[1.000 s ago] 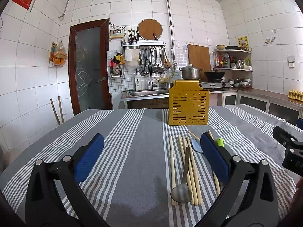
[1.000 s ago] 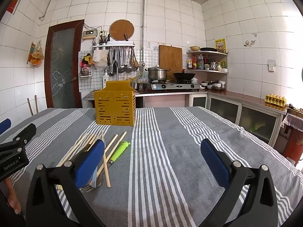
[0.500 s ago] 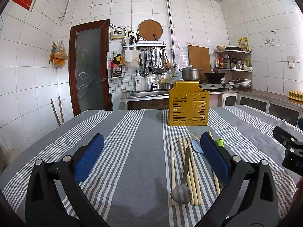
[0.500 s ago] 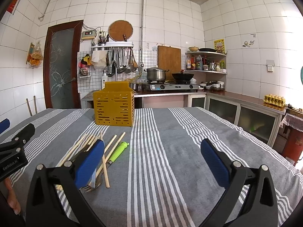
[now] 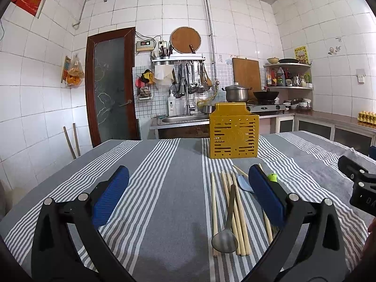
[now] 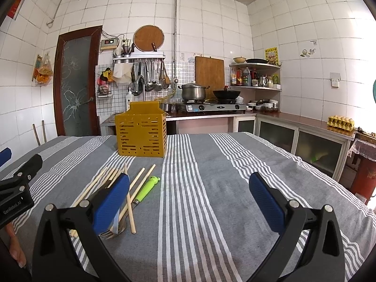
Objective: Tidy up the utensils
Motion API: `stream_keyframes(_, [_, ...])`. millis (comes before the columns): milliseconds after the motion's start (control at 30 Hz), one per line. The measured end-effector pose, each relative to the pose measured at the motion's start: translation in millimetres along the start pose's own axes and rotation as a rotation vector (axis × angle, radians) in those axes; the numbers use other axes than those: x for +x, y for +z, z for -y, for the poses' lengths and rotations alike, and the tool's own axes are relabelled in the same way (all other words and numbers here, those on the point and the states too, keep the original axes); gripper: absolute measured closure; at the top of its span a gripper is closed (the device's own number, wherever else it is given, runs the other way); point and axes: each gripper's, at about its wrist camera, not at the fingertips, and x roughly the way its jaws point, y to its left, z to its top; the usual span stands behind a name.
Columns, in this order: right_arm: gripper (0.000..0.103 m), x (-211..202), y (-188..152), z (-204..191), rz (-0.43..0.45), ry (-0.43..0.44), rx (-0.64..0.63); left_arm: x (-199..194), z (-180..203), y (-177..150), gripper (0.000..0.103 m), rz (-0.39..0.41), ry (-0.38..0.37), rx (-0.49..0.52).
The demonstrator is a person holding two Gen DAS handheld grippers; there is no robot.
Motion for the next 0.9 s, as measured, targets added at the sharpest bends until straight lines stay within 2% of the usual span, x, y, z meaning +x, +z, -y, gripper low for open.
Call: stream_keyframes(900, [0.004,-5.5,-3.3,-2.6,0.023,-0.011,-0.004,3.1,-0.5,-8.5,0.005,-0.003,-0.001,-0.013])
